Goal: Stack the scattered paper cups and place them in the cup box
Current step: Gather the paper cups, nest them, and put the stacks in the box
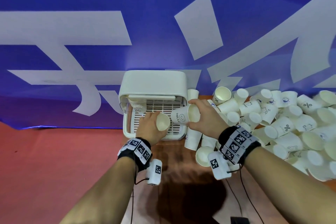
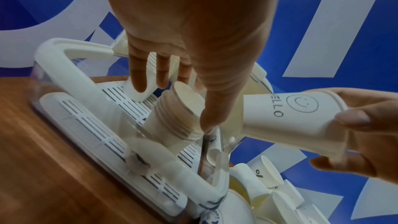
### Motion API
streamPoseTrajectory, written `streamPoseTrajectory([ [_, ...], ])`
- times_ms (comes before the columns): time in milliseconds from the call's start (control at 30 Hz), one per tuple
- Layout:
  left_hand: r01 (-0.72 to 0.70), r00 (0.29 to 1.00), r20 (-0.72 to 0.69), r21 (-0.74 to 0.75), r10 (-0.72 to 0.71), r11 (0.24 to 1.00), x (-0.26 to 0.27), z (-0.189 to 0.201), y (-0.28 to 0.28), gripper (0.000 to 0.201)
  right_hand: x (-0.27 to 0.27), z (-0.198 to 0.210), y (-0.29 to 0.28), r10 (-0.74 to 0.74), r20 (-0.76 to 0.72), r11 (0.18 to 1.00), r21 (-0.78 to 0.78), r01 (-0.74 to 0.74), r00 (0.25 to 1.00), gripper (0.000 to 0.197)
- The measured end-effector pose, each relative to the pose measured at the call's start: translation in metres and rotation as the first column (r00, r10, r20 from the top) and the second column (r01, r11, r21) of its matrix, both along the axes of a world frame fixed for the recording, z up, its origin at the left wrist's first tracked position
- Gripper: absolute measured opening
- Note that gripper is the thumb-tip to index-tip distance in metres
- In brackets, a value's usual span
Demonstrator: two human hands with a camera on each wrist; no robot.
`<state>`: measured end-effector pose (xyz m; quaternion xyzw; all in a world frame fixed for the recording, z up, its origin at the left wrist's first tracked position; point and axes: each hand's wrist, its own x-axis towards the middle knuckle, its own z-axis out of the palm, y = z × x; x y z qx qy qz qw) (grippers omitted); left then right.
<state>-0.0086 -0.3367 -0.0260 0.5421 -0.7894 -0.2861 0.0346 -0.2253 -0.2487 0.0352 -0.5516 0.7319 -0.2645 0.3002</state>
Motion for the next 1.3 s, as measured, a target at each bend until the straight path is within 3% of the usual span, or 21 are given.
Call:
streamPoseTrajectory([
  [533, -0.103, 0.992, -0.074, 0.026, 0.105, 0.994, -0.001, -0.018, 0.006, 0.073, -0.007, -0.006, 0.002, -0.007, -0.050, 1.000, 0.017, 0.008, 0.999, 0.074],
  [767, -0.172, 0.979, -0.099, 0.070, 0.179, 0.983, 0.004, -0.015, 0.012, 0.085, 0.009, -0.001, -0.001, 0.025, -0.036, 0.998, -0.055, -0.027, 0.999, 0.072],
  [1033, -0.350, 0.858, -0.397, 0.015, 0.327, 0.937, 0.047, -0.005, 0.013, 0.039, 0.039, -0.008, -0.014, 0.172, -0.098, 0.985, -0.012, -0.174, 0.980, 0.072],
  [1300, -0.435, 0.794, -0.387, 0.175, 0.468, 0.883, 0.074, -0.018, 0.021, 0.050, 0.063, -0.025, -0.034, 0.265, -0.185, 0.964, 0.081, -0.254, 0.946, 0.073],
])
